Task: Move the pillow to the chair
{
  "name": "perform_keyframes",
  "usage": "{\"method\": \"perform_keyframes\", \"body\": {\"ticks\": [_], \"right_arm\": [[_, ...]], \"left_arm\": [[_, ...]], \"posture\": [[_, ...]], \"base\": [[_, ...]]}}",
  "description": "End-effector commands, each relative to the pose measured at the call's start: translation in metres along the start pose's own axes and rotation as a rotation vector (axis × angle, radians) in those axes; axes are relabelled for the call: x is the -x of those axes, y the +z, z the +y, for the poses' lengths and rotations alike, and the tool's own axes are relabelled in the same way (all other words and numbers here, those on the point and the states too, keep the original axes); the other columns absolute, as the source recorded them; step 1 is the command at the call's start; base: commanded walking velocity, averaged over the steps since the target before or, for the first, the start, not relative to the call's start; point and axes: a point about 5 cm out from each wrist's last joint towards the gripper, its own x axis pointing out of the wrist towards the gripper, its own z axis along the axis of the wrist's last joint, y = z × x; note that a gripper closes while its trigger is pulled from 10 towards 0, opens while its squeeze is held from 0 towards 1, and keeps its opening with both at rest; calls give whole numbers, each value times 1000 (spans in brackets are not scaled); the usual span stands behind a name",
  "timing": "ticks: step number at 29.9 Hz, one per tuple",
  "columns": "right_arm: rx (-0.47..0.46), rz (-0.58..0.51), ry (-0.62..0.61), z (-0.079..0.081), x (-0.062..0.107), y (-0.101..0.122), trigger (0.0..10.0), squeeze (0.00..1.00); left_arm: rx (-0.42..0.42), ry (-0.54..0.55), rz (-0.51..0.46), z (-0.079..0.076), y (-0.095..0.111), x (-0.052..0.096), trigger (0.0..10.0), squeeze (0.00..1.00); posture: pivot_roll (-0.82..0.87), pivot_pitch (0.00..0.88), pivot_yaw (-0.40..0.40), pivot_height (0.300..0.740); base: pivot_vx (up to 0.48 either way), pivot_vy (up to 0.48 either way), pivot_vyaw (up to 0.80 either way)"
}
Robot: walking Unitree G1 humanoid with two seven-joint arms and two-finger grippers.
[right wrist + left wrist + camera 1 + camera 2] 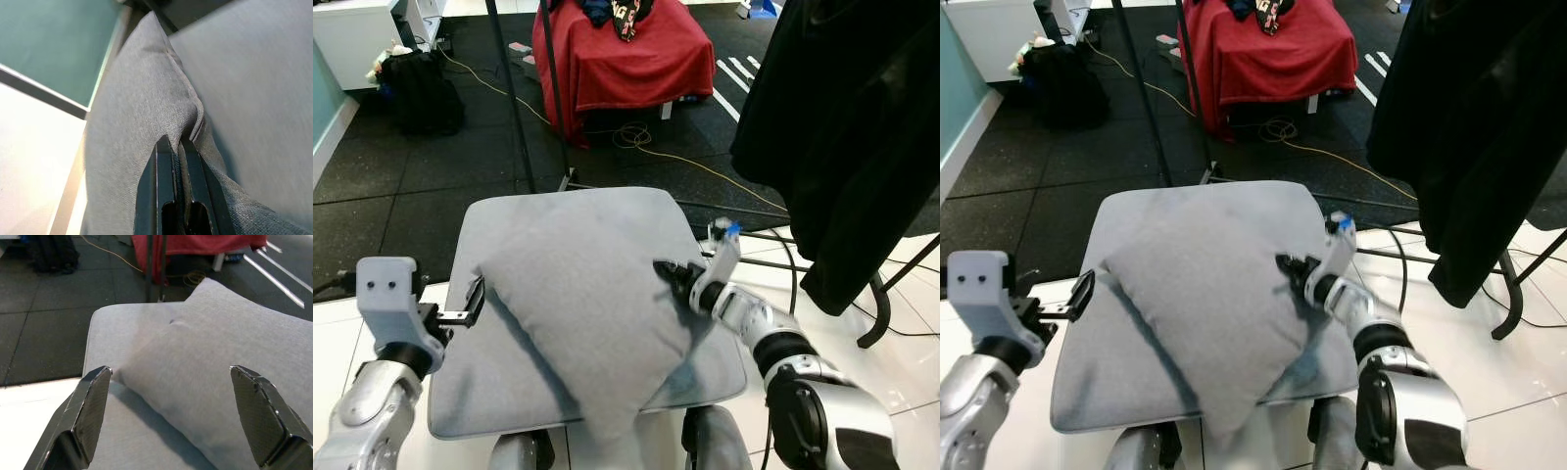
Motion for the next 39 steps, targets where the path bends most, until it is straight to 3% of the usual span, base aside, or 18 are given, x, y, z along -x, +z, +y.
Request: {"method": "perform_keyframes", "body": {"ticks": [1,7,11,17,23,39], "right_arm": [[55,-115,73,12,-2,30,0,0],[94,-139,95,19,-3,42,0,0],[89,-97,67,10,1,34,0,0],[94,-67,72,9,2,30,0,0],[94,-65,80,11,1,32,0,0],[107,-90,100,18,-1,44,0,0]], "left_arm": [[13,-7,3,-6,-4,-3,10000,0],[41,-22,-15,-15,-4,-10,10000,0],[94,-31,-27,-28,-7,-18,10000,0],[178,55,-8,-24,-11,-24,10000,0],[122,103,36,-20,-18,-26,10000,0],[125,93,-2,-27,-18,-30,10000,0]], "posture": [[-67,100,-63,485],[-91,87,-71,490],[-109,80,-87,510],[-120,83,-104,535],[-125,76,-113,555],[-127,65,-121,625]], "base": [[0,0,0],[0,0,0],[0,0,0],[0,0,0],[-204,0,0],[-176,0,0]]}}
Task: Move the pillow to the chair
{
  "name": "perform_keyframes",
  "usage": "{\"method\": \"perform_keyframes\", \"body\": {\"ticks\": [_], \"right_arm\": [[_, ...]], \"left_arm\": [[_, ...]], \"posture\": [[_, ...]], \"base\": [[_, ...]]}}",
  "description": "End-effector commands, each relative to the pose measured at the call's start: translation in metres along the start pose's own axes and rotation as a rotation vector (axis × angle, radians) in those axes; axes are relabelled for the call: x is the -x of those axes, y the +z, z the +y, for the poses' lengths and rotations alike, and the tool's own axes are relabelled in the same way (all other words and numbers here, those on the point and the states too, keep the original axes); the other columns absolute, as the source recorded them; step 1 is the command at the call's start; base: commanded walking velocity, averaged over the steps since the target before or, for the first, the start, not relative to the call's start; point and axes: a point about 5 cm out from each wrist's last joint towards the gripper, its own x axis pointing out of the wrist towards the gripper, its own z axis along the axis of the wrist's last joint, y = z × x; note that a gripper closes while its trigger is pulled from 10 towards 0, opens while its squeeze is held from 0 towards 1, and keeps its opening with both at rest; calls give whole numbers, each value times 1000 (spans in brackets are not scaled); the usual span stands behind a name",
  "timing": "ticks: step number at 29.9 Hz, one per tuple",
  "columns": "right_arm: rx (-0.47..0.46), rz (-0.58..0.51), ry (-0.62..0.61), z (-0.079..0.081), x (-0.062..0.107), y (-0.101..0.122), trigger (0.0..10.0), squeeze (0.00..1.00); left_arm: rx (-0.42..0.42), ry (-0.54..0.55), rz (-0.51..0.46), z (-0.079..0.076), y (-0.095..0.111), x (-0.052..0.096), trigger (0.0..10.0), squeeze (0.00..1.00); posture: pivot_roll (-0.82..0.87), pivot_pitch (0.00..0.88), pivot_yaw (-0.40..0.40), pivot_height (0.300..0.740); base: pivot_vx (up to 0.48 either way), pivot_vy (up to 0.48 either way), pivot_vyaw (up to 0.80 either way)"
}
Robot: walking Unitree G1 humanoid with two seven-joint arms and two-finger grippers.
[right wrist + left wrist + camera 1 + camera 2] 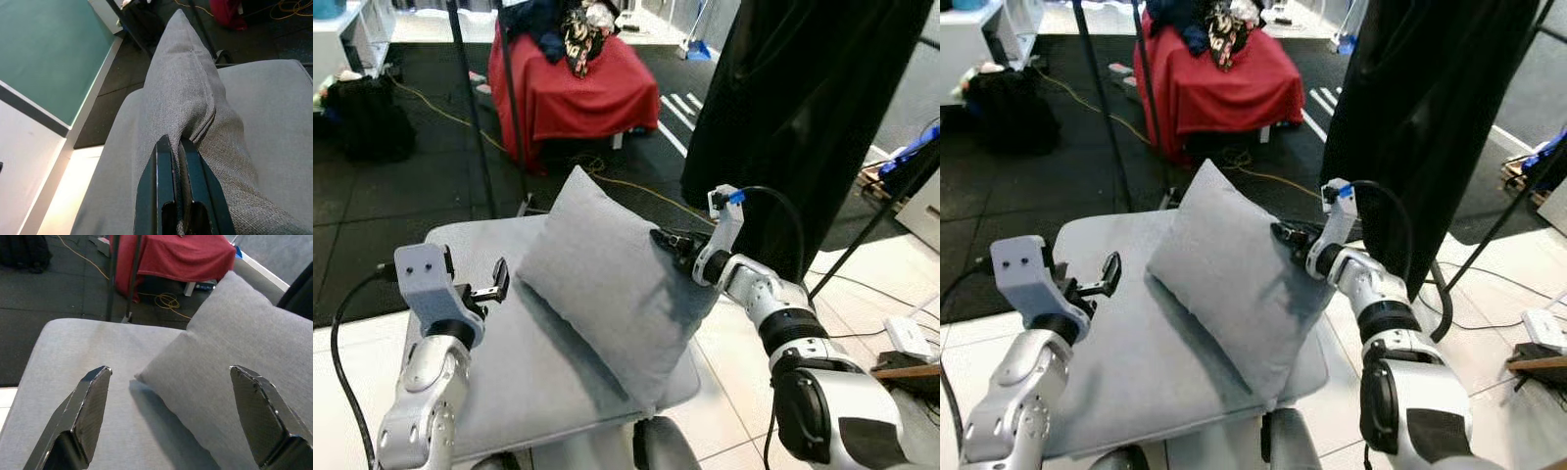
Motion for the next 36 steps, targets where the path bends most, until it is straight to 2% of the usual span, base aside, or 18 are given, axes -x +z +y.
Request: {"method": "perform_keyframes", "body": {"ticks": [1,9,23,34,36], "right_arm": [[24,-80,57,9,-2,23,0,0],[20,-99,44,9,-2,27,0,0],[21,-117,7,5,0,31,0,0],[17,-108,-24,0,2,26,0,0],[5,-81,-30,-2,3,15,0,0]], "left_arm": [[1,-9,1,-3,-3,0,10000,0],[-5,-21,10,-5,-4,0,10000,0],[-28,-35,41,-5,-12,5,10000,0],[-59,-11,65,-1,-18,8,10000,0],[-69,19,90,2,-25,11,10000,0]], "posture": [[-127,65,-121,630],[-127,66,-119,665],[-129,55,-119,695],[-126,38,-121,735],[-125,35,-123,740]], "base": [[-371,0,0],[0,0,0],[0,0,0],[0,0,0],[0,0,0]]}}
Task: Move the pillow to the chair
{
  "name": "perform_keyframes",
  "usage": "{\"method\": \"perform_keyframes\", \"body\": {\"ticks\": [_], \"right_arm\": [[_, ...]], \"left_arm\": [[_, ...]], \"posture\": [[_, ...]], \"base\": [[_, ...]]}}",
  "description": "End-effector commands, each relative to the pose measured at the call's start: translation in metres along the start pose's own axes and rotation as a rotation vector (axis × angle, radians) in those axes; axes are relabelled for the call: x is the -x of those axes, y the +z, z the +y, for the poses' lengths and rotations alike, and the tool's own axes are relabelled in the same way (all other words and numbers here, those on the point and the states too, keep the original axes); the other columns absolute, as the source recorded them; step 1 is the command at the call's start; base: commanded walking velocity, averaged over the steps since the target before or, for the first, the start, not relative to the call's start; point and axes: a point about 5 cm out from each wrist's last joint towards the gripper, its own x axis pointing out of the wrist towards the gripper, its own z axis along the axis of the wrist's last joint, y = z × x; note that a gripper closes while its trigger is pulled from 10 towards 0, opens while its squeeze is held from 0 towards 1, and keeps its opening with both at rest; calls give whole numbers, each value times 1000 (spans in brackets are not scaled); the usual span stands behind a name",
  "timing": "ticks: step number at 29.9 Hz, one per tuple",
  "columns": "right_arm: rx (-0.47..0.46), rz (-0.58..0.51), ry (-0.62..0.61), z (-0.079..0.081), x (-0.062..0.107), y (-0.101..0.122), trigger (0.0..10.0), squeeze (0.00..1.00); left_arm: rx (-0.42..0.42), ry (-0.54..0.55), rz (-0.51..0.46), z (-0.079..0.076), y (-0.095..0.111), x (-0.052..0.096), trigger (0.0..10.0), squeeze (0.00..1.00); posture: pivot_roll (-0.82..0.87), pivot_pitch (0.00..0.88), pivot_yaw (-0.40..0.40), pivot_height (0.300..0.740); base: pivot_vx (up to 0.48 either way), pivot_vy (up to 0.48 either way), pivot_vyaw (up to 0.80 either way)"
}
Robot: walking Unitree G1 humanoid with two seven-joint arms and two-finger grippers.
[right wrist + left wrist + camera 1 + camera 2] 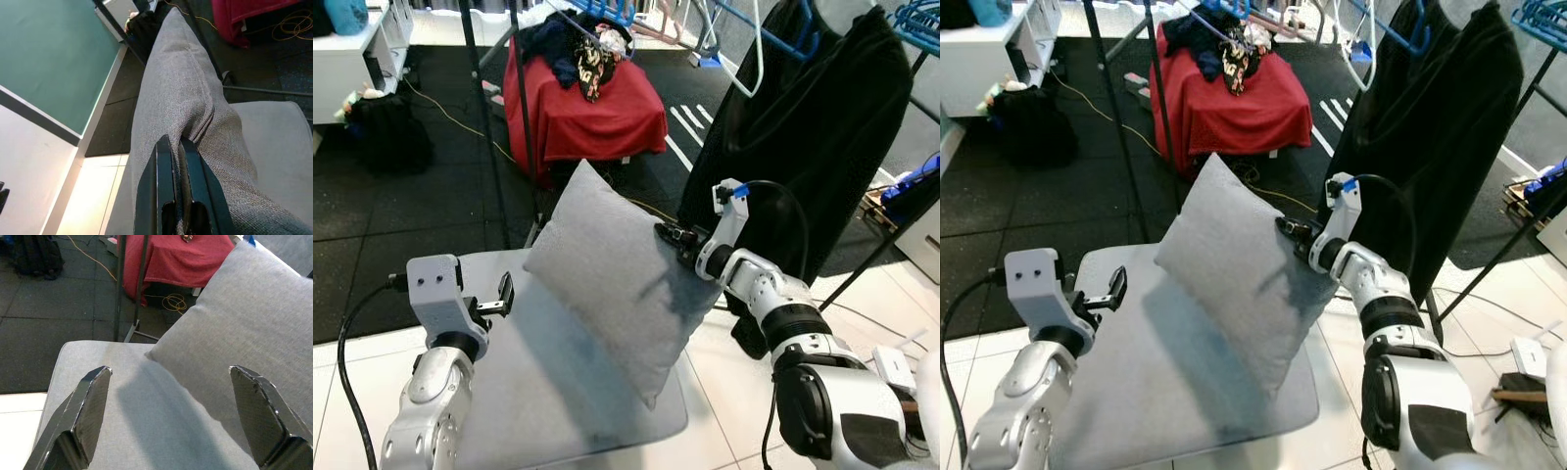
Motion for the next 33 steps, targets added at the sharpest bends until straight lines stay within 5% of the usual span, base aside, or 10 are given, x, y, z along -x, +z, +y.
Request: {"method": "perform_keyframes", "body": {"ticks": [1,9,14,17,22,23,28,33], "right_arm": [[-5,-46,1,-2,4,3,0,0],[-8,48,19,-8,17,-30,0,0],[25,81,109,13,32,-44,0,0],[130,87,131,30,56,-50,0,0],[217,63,76,25,68,-41,0,0],[235,70,55,24,74,-42,10000,0],[244,82,39,24,80,-45,10000,0],[115,22,-140,17,99,-50,10000,0]], "left_arm": [[-23,28,45,3,-13,4,10000,0],[-64,60,94,16,-30,20,10000,0],[-68,72,81,18,-27,32,10000,0],[-46,40,35,7,-18,43,10000,0],[-17,-38,25,-14,-15,53,10000,0],[-9,-64,22,-21,-14,57,10000,0],[-2,-84,18,-27,-13,60,10000,0],[44,-22,12,-26,-13,67,10000,0]], "posture": [[-124,34,-127,740],[-131,37,-129,740],[-129,34,-133,740],[-138,34,-123,740],[-135,43,-120,740],[-135,43,-120,740],[-133,47,-120,740],[-137,53,-111,740]], "base": [[0,0,0],[0,0,0],[0,0,0],[0,0,0],[0,0,0],[0,0,0],[0,0,0],[0,0,-723]]}}
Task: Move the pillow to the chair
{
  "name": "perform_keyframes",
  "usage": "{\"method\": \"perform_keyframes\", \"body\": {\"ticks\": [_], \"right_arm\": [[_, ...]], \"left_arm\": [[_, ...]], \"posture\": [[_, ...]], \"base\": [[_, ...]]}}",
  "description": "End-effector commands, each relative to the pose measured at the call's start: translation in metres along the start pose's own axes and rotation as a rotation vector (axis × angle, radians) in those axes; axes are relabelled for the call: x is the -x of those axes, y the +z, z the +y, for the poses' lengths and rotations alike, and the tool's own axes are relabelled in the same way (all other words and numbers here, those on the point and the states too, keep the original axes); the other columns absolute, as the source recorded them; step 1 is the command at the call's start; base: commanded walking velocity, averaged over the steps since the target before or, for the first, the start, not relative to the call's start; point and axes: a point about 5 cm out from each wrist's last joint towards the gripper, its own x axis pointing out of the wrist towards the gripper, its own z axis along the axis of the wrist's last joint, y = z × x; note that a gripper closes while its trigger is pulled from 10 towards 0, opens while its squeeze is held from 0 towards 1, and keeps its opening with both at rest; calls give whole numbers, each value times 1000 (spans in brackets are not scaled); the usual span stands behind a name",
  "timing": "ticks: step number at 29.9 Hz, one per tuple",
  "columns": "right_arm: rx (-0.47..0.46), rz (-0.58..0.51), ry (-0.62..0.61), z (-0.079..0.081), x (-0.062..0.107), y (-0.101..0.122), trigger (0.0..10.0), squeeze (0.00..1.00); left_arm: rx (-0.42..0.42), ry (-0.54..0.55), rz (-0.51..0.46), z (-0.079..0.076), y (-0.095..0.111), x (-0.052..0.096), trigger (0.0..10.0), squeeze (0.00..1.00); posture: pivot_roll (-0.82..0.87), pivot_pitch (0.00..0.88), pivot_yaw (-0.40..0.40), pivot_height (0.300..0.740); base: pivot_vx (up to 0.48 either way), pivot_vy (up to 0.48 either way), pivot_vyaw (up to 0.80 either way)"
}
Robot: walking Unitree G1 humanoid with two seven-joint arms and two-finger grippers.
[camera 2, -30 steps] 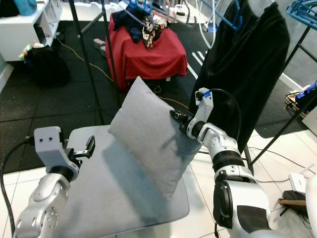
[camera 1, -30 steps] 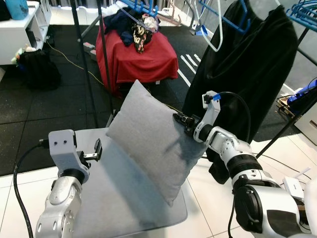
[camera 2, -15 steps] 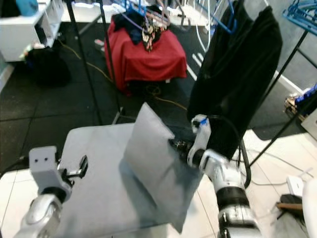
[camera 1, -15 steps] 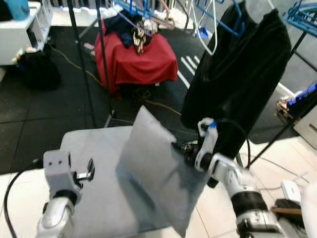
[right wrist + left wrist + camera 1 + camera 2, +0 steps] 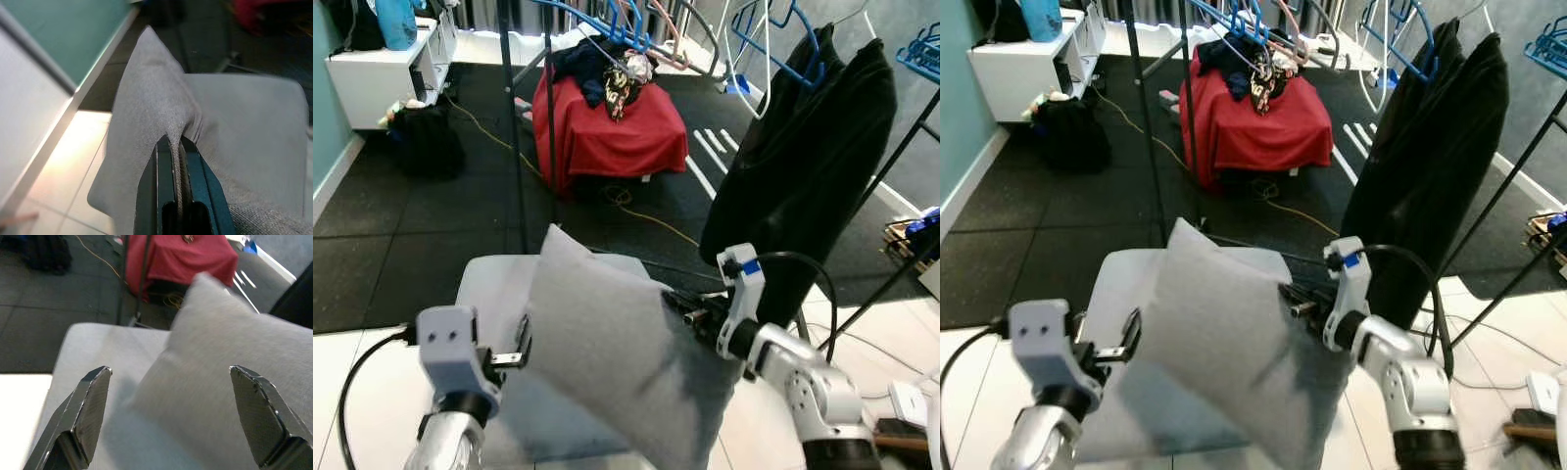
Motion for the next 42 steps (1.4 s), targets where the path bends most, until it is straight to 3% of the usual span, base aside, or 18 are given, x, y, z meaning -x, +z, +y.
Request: {"method": "perform_keyframes", "body": {"ticks": [1,20,42], "right_arm": [[-4,-66,-59,-7,12,15,10000,0],[-3,-13,-66,0,12,7,10000,0],[-12,-1,-80,0,14,8,10000,0]], "left_arm": [[14,-4,-12,-5,3,0,10000,0],[26,0,-6,-10,-2,0,10000,0],[8,-11,-24,-11,3,0,10000,0]], "posture": [[-137,53,-111,740],[-135,4,-117,740],[-142,22,-113,740]], "base": [[0,0,-719],[0,0,-714],[0,0,-712]]}}
